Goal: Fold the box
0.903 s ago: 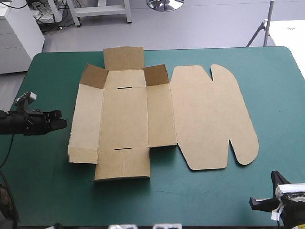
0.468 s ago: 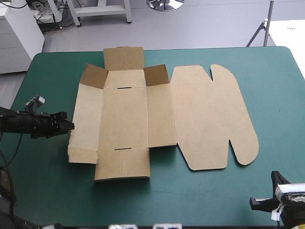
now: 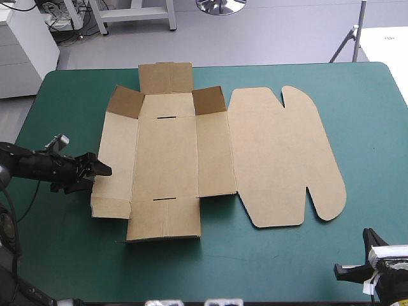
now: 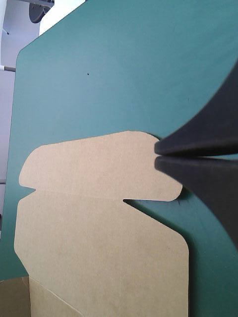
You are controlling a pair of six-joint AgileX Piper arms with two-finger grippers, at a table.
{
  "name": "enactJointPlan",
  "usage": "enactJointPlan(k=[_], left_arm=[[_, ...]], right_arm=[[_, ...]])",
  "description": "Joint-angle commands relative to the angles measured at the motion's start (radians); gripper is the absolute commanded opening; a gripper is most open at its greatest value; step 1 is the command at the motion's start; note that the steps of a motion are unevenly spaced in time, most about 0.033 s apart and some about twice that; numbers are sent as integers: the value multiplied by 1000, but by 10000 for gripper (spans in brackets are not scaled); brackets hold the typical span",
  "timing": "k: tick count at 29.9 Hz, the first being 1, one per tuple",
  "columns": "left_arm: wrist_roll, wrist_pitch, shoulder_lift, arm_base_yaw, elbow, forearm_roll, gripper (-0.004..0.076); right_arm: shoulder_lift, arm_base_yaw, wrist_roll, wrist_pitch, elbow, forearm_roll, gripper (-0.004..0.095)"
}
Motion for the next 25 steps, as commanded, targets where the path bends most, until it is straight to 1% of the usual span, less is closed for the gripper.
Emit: enactJointPlan(k=[1, 8, 10, 12, 13, 15, 17, 18, 25], left_arm=[[-9, 53, -15, -36, -30, -67, 547], [-9, 91, 14, -69, -33, -65, 547], [-6, 89, 14, -69, -41, -67, 529], [-2, 102, 14, -69, -59, -69, 463], [-2, 117, 14, -69, -73, -69, 400], [0, 128, 14, -69, -101, -69, 250], [9, 132, 14, -69, -125, -69, 57], [22, 132, 16, -69, -130, -66, -8], [36, 132, 54, -88, -132, -43, -10]], right_arm=[[-21, -7, -2, -77, -26, 0, -19], [-21, -7, -2, -77, -26, 0, -19], [-21, -7, -2, -77, -26, 0, -19], [-21, -7, -2, -77, -26, 0, -19], [-21, -7, -2, -77, -26, 0, -19], [-21, -7, -2, -77, -26, 0, -19], [-21, -7, -2, -77, -26, 0, -19], [-21, -7, -2, -77, -26, 0, -19], [-21, -7, -2, -77, -26, 0, -19]])
